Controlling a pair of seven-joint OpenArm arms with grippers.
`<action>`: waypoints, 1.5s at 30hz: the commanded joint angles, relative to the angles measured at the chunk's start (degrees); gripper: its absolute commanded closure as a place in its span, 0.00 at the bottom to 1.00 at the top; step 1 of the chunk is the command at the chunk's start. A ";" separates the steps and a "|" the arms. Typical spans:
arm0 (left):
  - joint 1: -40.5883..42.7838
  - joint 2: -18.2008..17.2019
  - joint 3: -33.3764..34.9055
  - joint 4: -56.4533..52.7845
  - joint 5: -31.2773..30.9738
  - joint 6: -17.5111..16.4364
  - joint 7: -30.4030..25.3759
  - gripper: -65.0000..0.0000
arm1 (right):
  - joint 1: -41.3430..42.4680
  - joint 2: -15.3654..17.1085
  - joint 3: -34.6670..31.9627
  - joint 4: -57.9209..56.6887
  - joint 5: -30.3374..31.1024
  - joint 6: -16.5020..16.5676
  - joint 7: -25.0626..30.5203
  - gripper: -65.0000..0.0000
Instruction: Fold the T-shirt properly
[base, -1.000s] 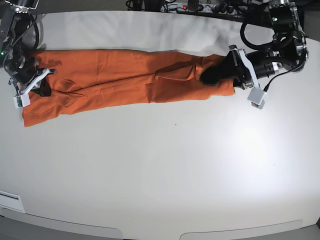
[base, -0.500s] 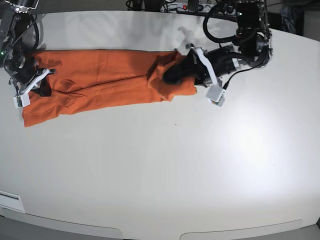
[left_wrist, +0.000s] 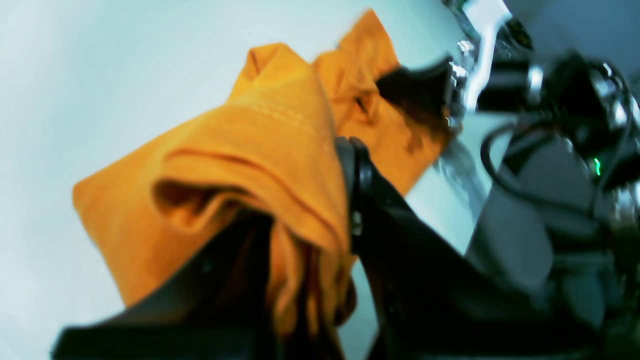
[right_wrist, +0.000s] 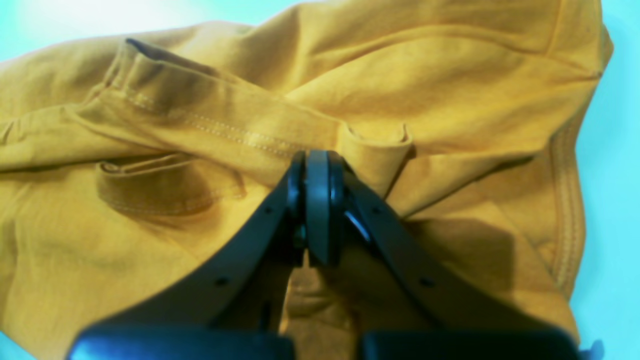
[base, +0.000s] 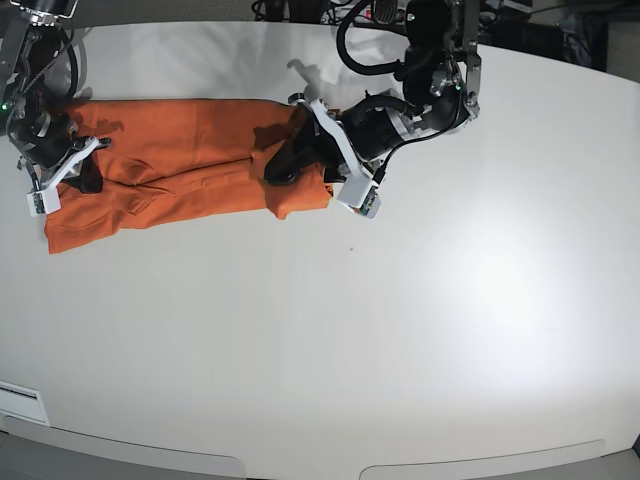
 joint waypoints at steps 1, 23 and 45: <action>-0.39 1.14 0.63 0.83 0.24 0.63 -1.62 1.00 | 0.02 0.83 0.35 0.66 -0.04 0.30 -0.90 1.00; -0.50 2.10 3.56 -0.61 2.19 6.25 -4.42 0.94 | 0.02 0.96 0.35 0.66 1.60 0.30 -1.55 1.00; -5.38 0.66 4.28 -16.33 12.87 6.86 -0.92 1.00 | 9.07 6.99 3.08 0.81 9.11 -4.72 -7.61 0.69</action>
